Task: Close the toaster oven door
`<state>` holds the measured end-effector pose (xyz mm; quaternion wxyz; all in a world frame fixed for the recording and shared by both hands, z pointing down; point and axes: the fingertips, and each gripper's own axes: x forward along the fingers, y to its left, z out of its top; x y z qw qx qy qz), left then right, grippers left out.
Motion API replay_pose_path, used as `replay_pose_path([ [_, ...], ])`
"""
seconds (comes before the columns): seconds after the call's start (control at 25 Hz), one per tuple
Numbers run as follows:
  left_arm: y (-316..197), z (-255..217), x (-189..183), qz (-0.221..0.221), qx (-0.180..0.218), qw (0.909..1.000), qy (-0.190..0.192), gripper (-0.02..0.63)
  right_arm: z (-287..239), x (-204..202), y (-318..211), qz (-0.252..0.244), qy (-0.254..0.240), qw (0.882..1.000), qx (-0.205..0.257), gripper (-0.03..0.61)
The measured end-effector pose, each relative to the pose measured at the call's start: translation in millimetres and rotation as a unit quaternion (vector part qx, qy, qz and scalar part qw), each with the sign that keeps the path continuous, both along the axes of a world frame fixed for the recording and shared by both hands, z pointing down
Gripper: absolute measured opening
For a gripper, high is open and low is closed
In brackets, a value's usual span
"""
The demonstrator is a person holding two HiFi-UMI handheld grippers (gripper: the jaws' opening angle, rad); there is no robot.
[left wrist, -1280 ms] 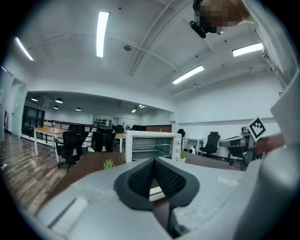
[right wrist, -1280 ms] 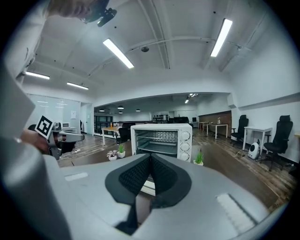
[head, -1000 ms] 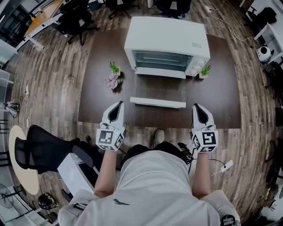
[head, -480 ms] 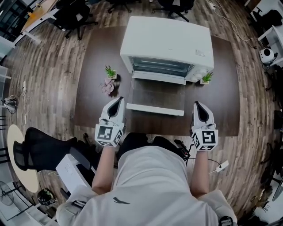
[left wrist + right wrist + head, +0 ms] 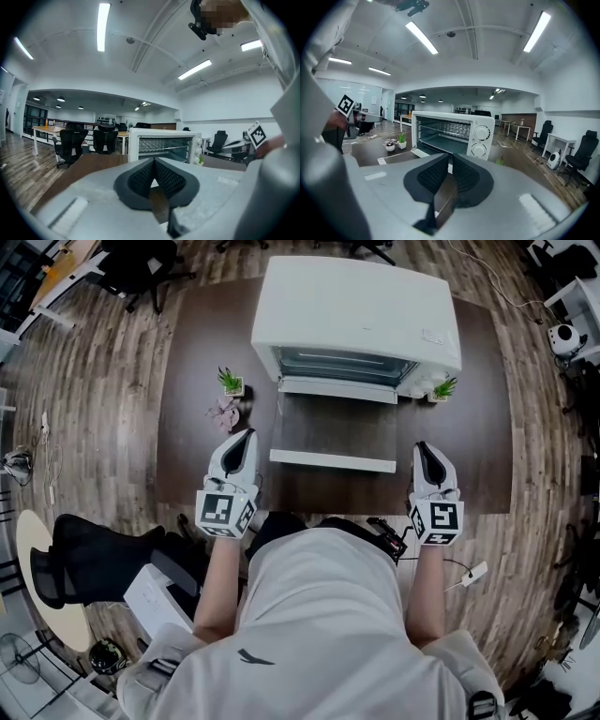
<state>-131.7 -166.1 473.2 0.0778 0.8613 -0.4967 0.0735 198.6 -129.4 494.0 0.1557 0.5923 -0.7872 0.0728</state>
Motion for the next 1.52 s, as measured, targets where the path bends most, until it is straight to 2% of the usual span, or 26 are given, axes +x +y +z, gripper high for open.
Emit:
replay_pose_path([
  [0.28, 3.0, 24.8, -7.4, 0.001, -0.005, 1.0000, 0.003, 0.005, 59.6, 3.4, 19.2, 0.020, -0.017, 0.999, -0.047, 0.069],
  [0.4, 9.2, 39.3, -12.7, 0.000, -0.012, 0.9999, 0.000, 0.005, 97.5, -3.7, 30.0, 0.007, -0.021, 0.996, -0.081, 0.134],
  [0.6, 13.7, 45.8, -20.1, -0.004, -0.020, 0.9998, -0.003, 0.005, 164.1, -21.6, 54.1, -0.032, -0.010, 0.984, -0.177, 0.223],
  [0.76, 10.7, 41.4, -24.5, -0.009, -0.014, 0.9999, -0.002, 0.005, 193.9, -31.1, 57.1, -0.041, 0.004, 0.975, -0.219, 0.232],
  [0.96, 8.8, 44.9, -30.7, -0.015, -0.015, 0.9998, -0.001, 0.005, 201.2, -36.7, 46.5, -0.036, -0.016, 0.971, -0.235, 0.201],
  [1.16, 8.9, 47.0, -31.3, -0.017, -0.018, 0.9997, 0.001, 0.005, 186.6, -36.6, 46.9, -0.042, -0.025, 0.972, -0.231, 0.189],
  [1.32, 8.7, 46.8, -31.7, -0.018, -0.017, 0.9997, 0.002, 0.005, 152.6, -38.2, 44.9, -0.060, -0.016, 0.978, -0.199, 0.192],
  [1.44, 8.0, 46.4, -31.7, -0.020, -0.017, 0.9997, 0.003, 0.005, 117.2, -41.8, 38.4, -0.076, -0.001, 0.984, -0.162, 0.161],
  [1.52, 7.1, 46.3, -30.4, -0.019, -0.017, 0.9997, 0.004, 0.005, 96.6, -41.8, 31.4, -0.077, -0.003, 0.986, -0.146, 0.163],
])
